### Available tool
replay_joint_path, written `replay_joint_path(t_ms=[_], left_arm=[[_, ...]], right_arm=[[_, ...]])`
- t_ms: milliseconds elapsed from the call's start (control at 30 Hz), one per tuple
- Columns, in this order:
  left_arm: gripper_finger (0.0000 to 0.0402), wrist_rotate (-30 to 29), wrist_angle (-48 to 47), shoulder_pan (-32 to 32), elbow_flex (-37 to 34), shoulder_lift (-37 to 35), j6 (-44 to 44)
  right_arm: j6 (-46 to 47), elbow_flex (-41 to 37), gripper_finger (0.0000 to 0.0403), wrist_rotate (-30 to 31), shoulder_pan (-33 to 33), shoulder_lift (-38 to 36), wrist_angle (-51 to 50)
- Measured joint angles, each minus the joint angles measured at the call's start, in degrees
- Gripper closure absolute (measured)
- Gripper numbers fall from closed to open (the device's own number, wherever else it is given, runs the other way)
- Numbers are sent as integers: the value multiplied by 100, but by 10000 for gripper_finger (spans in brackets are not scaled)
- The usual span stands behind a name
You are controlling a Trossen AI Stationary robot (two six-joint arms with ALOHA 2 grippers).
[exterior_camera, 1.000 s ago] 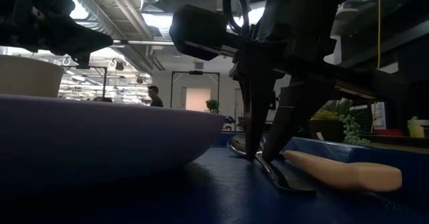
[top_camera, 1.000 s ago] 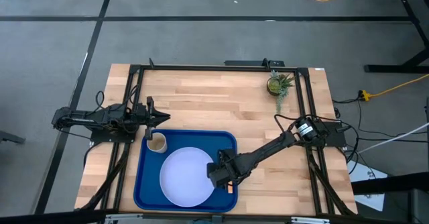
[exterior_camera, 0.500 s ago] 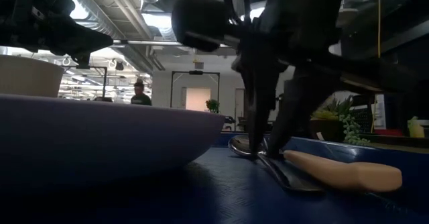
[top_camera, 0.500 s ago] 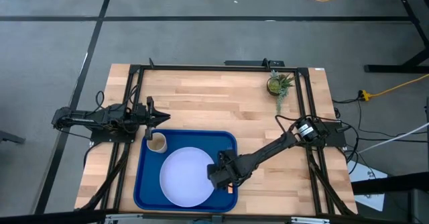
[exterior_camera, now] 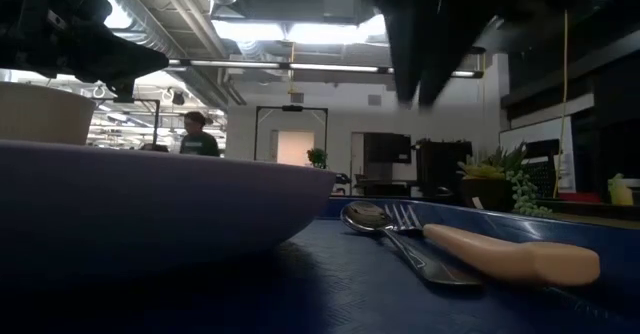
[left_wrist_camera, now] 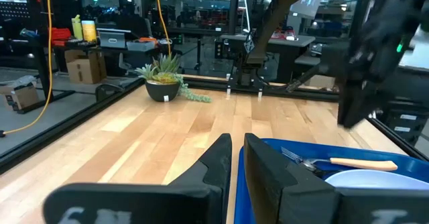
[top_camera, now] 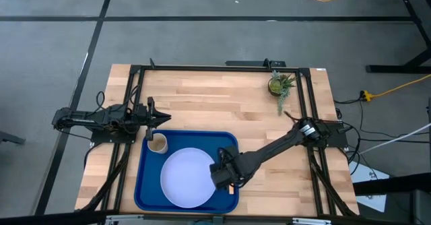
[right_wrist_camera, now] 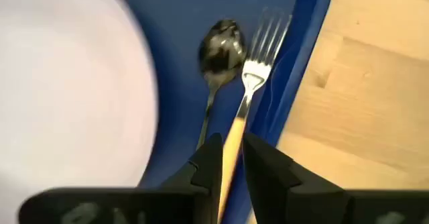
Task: Pick and place plate/cup/fork/spoon on tray
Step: Return to Home Position
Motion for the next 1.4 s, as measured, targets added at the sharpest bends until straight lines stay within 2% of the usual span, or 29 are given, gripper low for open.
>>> replay_joint_path(t_ms=[100,200,367,533,833,967,1200,1400], left_arm=[[368,-2,2,-2,0,0,2],[368,-1,1,0,0,0,0],[368,-1,1,-2,0,1,0],[368,0,0,0,0,1,0],[368,-1,0,-1,0,1,2],[368,0,0,-1,0,1,1],[368,0,1,0,0,2,2],[368,0,0,0,0,0,0]], right_arm=[[-693,580,338,-181,0,-4,-521],[-1454,1044,338,84,0,-4,-864],[-3769,1374,338,614,39,-6,-591],[-4924,1367,338,344,51,-7,-53],[-5720,1328,338,277,179,-4,197],[-6410,1328,338,255,119,20,202],[-7149,1203,338,-500,-176,33,188],[-8037,638,338,-647,-257,-147,491]])
